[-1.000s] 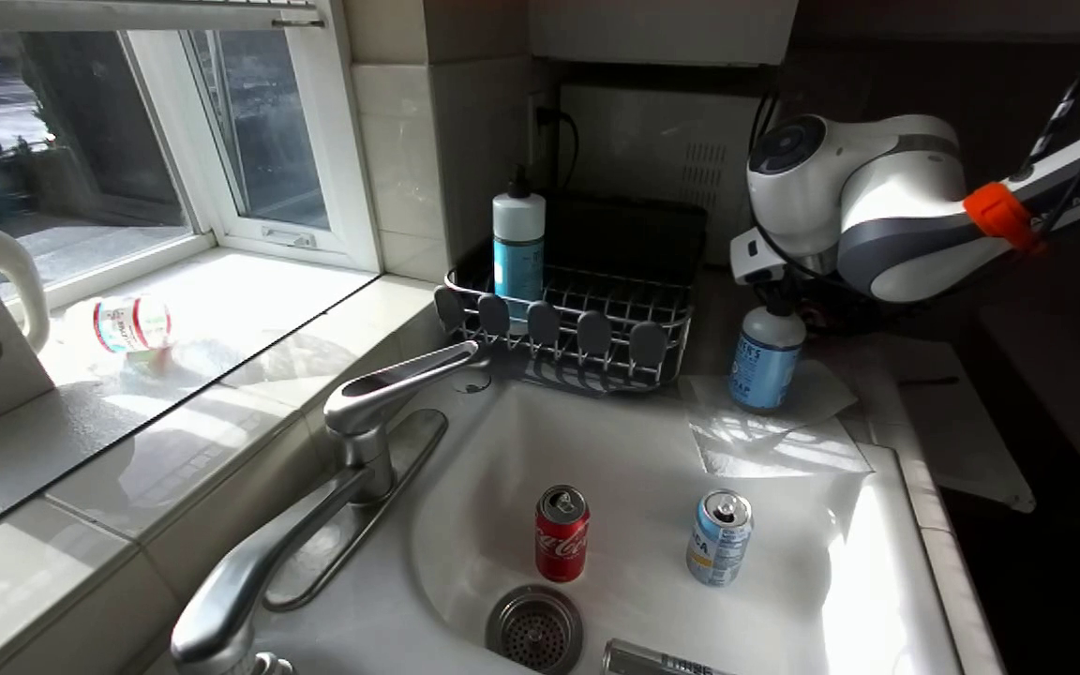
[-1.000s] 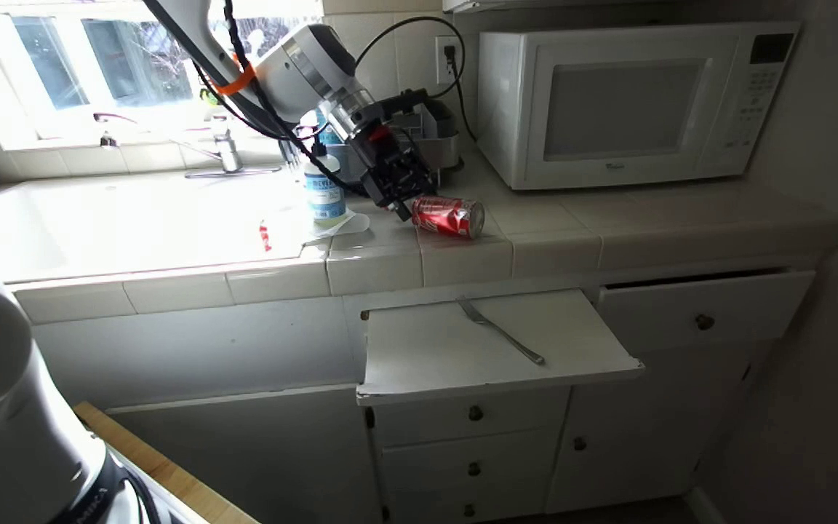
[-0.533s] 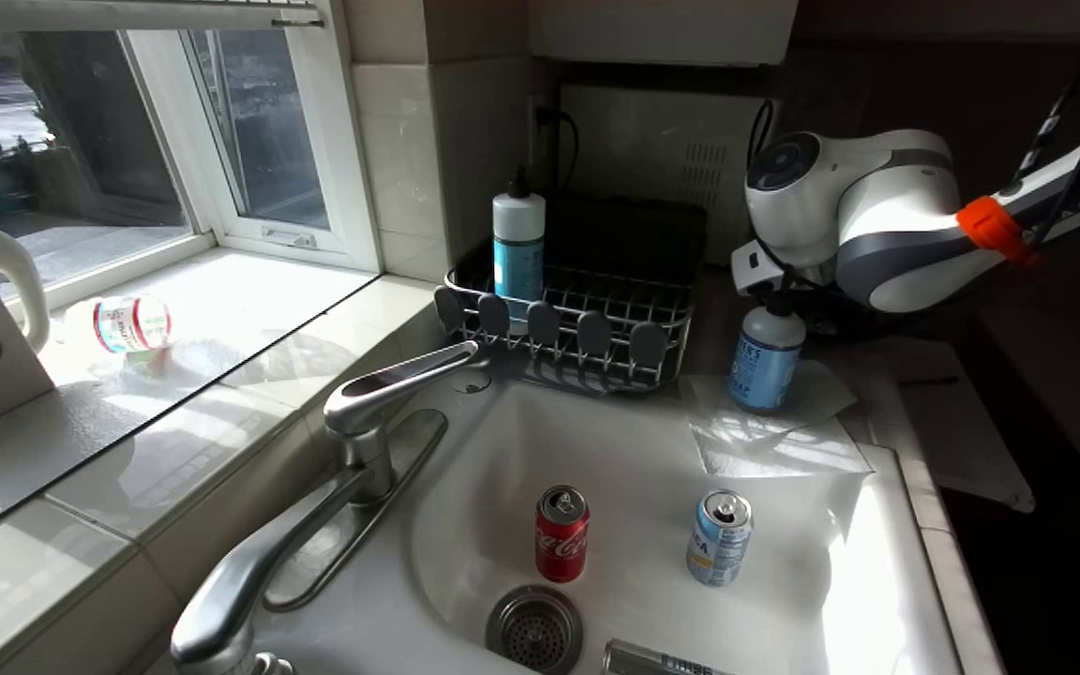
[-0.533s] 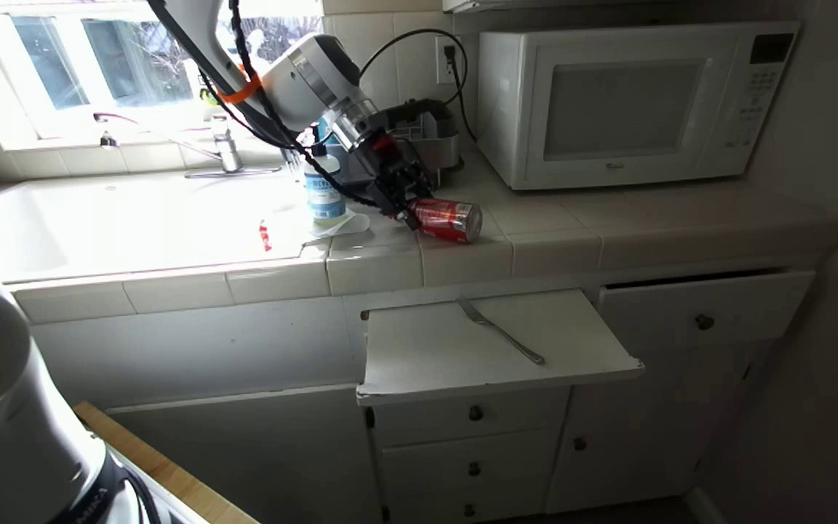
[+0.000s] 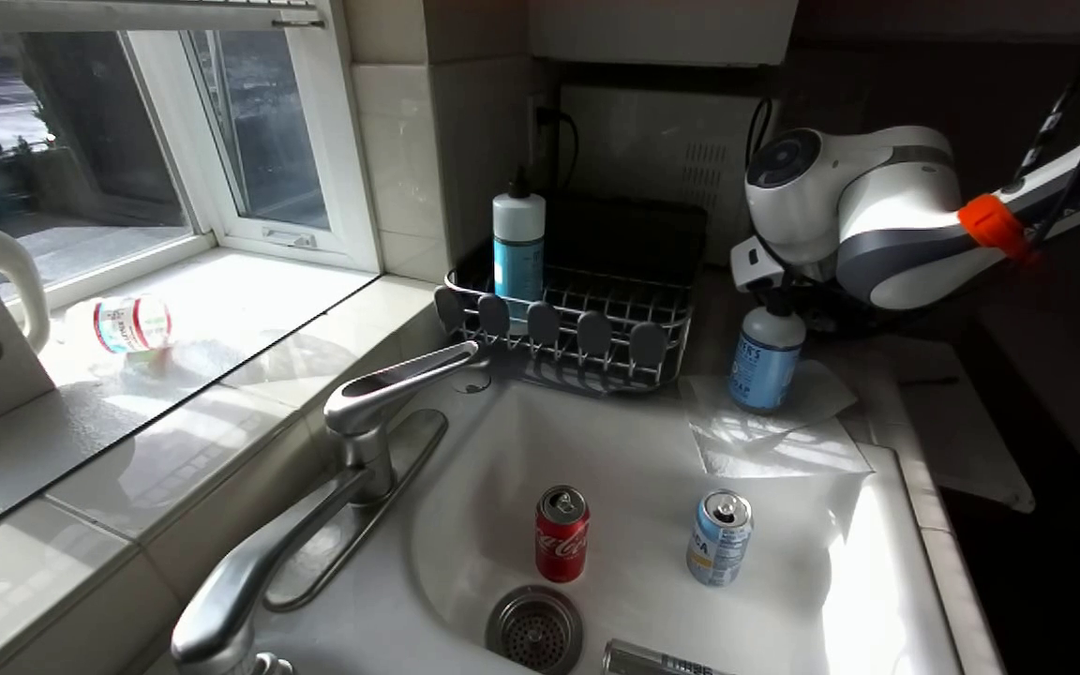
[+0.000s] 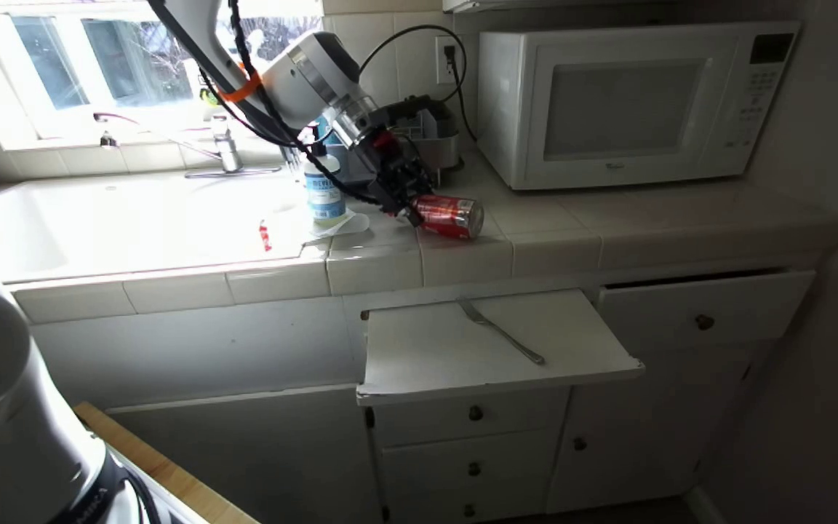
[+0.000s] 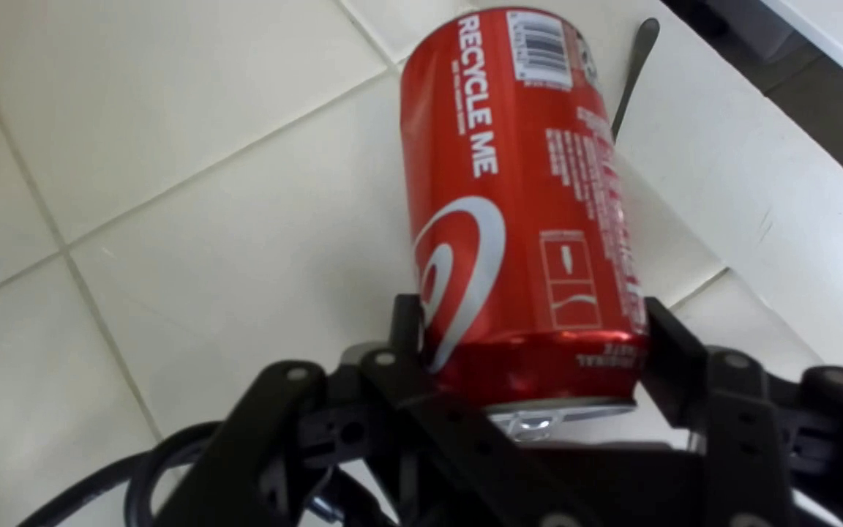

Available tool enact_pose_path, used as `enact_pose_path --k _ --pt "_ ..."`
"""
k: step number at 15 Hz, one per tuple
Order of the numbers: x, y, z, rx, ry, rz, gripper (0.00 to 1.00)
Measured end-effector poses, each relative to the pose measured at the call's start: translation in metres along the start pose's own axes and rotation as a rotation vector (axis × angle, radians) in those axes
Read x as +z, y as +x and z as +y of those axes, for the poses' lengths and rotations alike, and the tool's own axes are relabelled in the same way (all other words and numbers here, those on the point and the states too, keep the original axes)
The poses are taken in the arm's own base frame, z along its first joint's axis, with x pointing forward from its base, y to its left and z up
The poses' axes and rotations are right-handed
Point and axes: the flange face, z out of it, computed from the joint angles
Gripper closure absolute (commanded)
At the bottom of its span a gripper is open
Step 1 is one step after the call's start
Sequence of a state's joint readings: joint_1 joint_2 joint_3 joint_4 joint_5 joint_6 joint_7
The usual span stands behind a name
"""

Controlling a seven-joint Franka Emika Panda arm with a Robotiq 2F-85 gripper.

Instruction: Move the can to the left then put it upright

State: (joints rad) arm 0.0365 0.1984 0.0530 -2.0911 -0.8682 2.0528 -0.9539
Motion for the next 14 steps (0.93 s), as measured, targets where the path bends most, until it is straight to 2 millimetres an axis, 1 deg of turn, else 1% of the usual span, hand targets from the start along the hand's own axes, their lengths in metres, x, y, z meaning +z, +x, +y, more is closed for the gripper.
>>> enact_pose_path --k 2,5,9,11,14 --pt "-0.011 -0.008 0.003 0.017 -0.022 0.004 0.54" --pt "-0.039 -0.028 0.007 0.056 -0.056 0.036 0.54" --pt "-0.072 -0.050 0.002 0.116 -0.051 0.153 0.54" --pt "-0.082 -0.058 -0.002 0.154 -0.035 0.214 0.54" --pt "-0.087 -0.072 -0.009 0.226 -0.011 0.305 0.54"
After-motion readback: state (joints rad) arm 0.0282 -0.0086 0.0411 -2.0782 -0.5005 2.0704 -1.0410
